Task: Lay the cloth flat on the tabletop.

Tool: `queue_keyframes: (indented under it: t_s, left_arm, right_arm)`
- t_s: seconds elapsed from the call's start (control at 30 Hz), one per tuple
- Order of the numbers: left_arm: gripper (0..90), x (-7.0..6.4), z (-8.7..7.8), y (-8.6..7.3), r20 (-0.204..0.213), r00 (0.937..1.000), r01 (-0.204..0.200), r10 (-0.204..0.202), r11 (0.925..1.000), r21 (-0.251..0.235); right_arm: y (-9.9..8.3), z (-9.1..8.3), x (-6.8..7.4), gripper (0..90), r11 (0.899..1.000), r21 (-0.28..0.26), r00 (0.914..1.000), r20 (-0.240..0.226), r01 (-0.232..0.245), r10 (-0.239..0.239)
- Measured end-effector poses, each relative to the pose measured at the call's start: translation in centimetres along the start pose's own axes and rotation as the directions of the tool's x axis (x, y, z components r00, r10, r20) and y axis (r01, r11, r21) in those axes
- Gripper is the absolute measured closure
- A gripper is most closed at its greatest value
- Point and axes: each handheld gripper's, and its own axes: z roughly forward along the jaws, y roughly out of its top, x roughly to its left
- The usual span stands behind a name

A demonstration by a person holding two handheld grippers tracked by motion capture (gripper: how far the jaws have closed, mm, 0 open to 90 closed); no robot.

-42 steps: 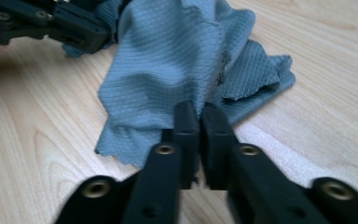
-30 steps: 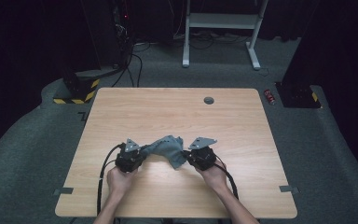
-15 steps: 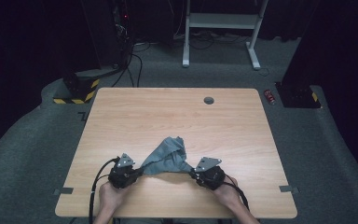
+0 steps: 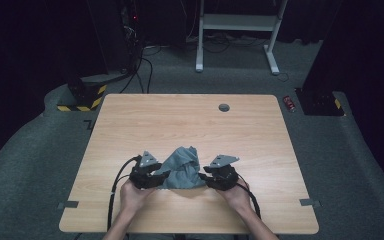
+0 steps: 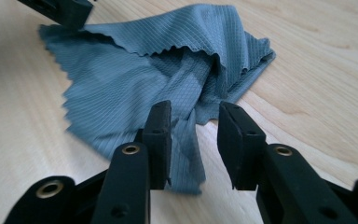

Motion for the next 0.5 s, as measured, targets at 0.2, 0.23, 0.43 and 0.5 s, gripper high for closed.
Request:
queue_keyframes:
  t_s: [0.2,0.23,0.43,0.5]
  left_arm:
    - [47.9,-0.6,2.5,2.2,-0.028,0.9993,-0.025,0.025,0.9996,0.016]
    - [47.4,-0.8,2.8,2.4,-0.028,0.9992,-0.029,0.030,0.9995,0.010]
    - [45.3,-2.0,4.8,3.7,-0.013,0.9986,-0.050,0.050,0.9985,0.020]
    - [45.2,-2.5,5.6,4.0,-0.032,0.9962,-0.080,0.081,0.9963,0.033]
  right_arm:
    - [0.6,2.2,0.6,62.8,0.999,0.032,0.9999,0.012,0.003,-0.003]
    - [0.6,2.5,0.7,62.7,0.999,0.040,0.9999,0.013,0.004,-0.004]
    - [0.3,3.6,0.9,62.8,0.998,0.069,0.9998,0.019,-0.004,0.003]
    - [0.2,3.7,0.9,63.2,0.998,0.069,0.9998,0.018,-0.007,0.006]
